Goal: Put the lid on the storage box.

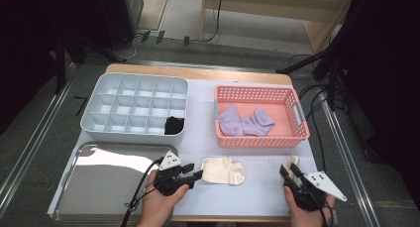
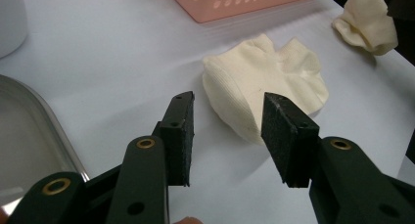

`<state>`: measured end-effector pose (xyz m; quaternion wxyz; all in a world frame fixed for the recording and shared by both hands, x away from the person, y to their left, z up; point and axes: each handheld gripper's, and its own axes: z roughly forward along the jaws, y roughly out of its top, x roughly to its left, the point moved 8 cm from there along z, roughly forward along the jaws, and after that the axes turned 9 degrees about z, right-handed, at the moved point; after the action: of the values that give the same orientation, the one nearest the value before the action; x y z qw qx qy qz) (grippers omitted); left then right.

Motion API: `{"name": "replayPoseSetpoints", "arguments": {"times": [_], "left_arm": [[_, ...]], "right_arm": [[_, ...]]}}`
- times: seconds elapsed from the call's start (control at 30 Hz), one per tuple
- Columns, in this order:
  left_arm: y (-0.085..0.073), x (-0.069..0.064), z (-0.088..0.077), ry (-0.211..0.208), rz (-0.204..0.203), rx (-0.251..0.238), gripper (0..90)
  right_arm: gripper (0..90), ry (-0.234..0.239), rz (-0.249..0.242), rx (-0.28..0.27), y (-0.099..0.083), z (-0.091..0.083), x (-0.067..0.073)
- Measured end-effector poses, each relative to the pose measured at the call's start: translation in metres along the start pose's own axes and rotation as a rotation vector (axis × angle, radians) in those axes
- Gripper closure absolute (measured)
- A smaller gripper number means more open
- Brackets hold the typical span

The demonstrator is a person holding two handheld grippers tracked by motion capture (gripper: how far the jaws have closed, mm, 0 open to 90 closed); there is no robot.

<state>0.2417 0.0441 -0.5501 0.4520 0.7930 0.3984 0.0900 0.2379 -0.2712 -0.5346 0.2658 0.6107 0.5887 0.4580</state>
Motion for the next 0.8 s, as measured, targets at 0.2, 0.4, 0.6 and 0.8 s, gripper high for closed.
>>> {"name": "replayPoseSetpoints", "arguments": {"times": [0.2, 0.4, 0.6, 0.8], "left_arm": [[0.0, 0.001, 0.0, 0.002, 0.003, 0.009, 56.6], [-0.002, -0.001, 0.001, -0.023, 0.0, 0.015, 66.3], [-0.002, 0.001, 0.0, -0.038, -0.008, 0.017, 75.3], [-0.003, 0.0, 0.0, -0.047, -0.002, 0.017, 75.9]], "right_arm": [[53.2, -0.109, 0.039, 0.001, -0.005, -0.002, -0.036], [83.4, -0.038, 0.053, 0.086, -0.017, 0.007, -0.032], [85.4, 0.065, 0.081, 0.037, -0.005, -0.002, -0.01], [85.3, 0.205, 0.037, 0.046, -0.005, -0.001, 0.052]]}}
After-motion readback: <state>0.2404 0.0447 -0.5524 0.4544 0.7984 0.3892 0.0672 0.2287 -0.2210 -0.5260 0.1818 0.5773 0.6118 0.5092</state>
